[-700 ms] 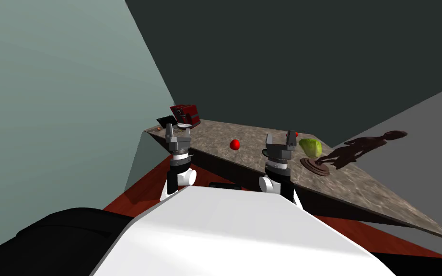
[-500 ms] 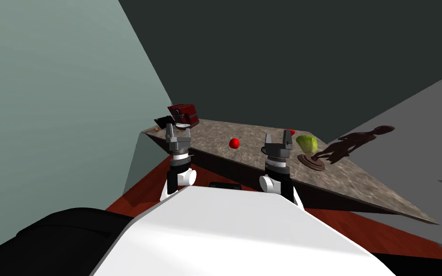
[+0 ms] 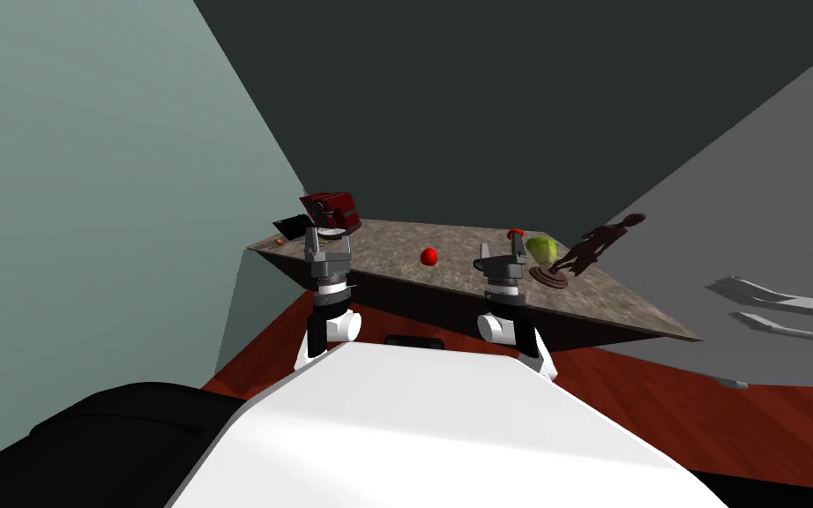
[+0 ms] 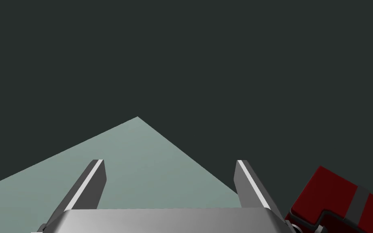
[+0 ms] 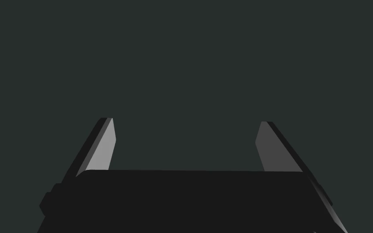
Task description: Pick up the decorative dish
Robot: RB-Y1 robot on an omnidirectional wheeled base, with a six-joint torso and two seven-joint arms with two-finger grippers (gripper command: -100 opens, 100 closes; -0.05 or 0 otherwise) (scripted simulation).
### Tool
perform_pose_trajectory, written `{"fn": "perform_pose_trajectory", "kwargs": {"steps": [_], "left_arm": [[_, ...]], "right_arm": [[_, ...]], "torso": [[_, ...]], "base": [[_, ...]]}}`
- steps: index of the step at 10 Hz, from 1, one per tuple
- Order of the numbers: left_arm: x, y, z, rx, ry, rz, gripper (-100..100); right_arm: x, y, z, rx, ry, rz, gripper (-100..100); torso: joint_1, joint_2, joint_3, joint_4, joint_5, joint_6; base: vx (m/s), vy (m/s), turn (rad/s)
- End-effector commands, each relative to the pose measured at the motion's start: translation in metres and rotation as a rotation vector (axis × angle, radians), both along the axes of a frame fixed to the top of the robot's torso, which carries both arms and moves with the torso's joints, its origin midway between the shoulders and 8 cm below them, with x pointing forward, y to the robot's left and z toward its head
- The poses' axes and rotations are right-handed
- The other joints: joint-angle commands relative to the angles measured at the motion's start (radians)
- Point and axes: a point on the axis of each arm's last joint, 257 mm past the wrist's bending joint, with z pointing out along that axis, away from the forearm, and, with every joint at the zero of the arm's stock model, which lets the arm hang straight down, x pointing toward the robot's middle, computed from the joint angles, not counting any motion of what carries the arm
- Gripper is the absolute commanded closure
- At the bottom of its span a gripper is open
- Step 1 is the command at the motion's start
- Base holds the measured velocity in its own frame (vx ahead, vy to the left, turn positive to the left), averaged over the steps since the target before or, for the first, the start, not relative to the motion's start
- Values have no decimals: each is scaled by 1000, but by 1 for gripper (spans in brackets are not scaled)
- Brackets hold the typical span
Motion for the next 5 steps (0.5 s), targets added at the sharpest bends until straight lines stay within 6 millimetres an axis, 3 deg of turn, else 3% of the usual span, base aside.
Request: {"fn": "perform_pose_trajectory", "kwargs": {"steps": [1, 5], "left_arm": [[0, 0, 0, 0, 0, 0, 0], [0, 0, 0, 0, 0, 0, 0]], "right_arm": [[19, -1, -7, 54, 41, 51, -100], [47, -2, -21, 147, 116, 126, -100]], "torso": [[0, 0, 0, 0, 0, 0], [-1, -2, -1, -1, 0, 0]], "base": [[-128, 92, -235], [-88, 64, -126]]}}
